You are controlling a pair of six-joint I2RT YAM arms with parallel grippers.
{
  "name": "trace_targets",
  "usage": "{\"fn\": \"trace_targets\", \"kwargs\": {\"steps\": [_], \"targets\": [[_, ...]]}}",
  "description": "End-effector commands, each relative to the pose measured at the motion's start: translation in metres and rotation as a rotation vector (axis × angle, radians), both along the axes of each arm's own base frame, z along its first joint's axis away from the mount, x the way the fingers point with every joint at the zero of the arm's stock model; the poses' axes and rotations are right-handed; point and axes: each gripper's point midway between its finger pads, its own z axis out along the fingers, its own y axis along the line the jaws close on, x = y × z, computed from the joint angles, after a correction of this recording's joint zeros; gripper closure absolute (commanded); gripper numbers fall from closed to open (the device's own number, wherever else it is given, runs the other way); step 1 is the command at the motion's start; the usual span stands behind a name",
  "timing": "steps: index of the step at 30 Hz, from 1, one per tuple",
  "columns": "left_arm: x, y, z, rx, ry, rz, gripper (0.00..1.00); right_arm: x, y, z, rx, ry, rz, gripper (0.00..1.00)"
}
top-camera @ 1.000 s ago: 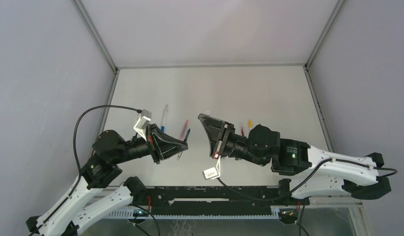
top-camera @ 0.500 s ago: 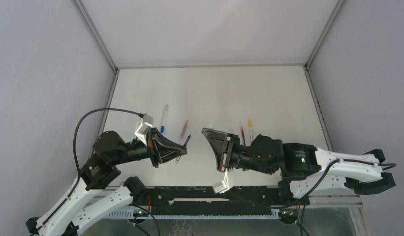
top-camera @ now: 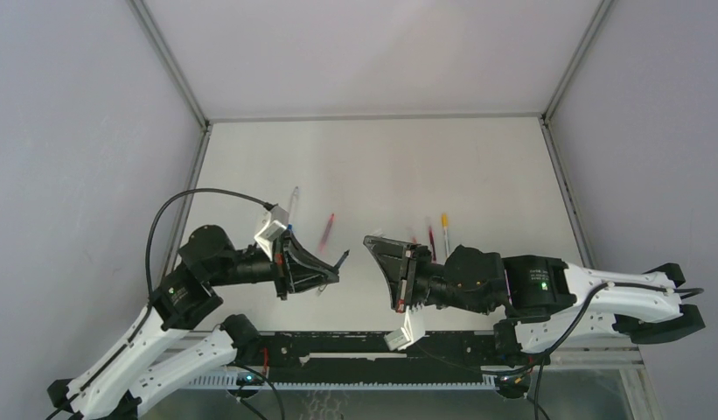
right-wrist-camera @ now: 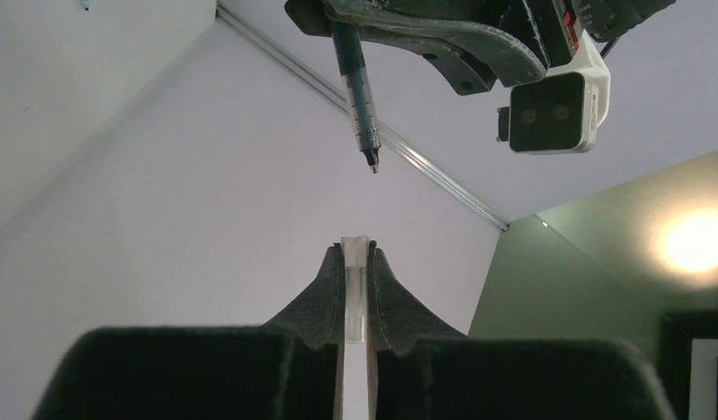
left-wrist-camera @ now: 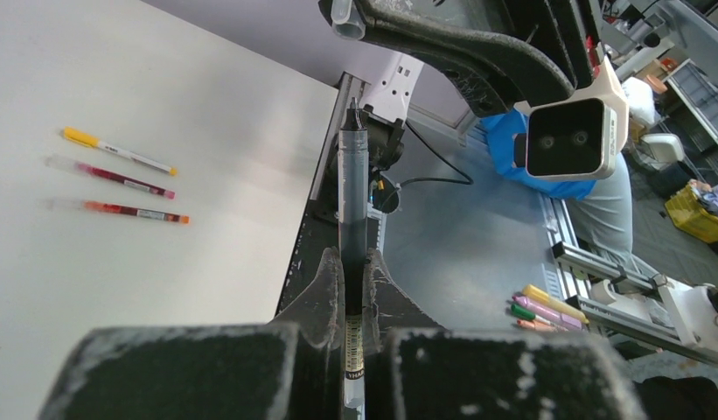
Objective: Insert the pens into the pen caps
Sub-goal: Insert the pen cap onto the pen.
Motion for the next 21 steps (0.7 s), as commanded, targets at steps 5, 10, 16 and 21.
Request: {"fn": "trace_targets", "kwargs": {"steps": [5, 10, 16, 21], "targets": [[-0.008, 0.000, 0.022, -0.023, -0.057, -0.060, 1.00, -0.007, 0.004, 0.033, -0.030, -0.236, 0.078, 1.00], [-0.007, 0.001, 0.021, -0.011, -0.067, -0.049, 1.00, -0.011, 0.009, 0.027, -0.049, -0.225, 0.101, 1.00], [-0.004, 0.001, 0.019, 0.000, -0.073, -0.040, 1.00, -0.013, 0.015, 0.014, -0.094, -0.219, 0.115, 1.00], [-0.004, 0.001, 0.017, 0.012, -0.075, -0.042, 1.00, -0.015, 0.018, 0.012, -0.099, -0.218, 0.128, 1.00]]}}
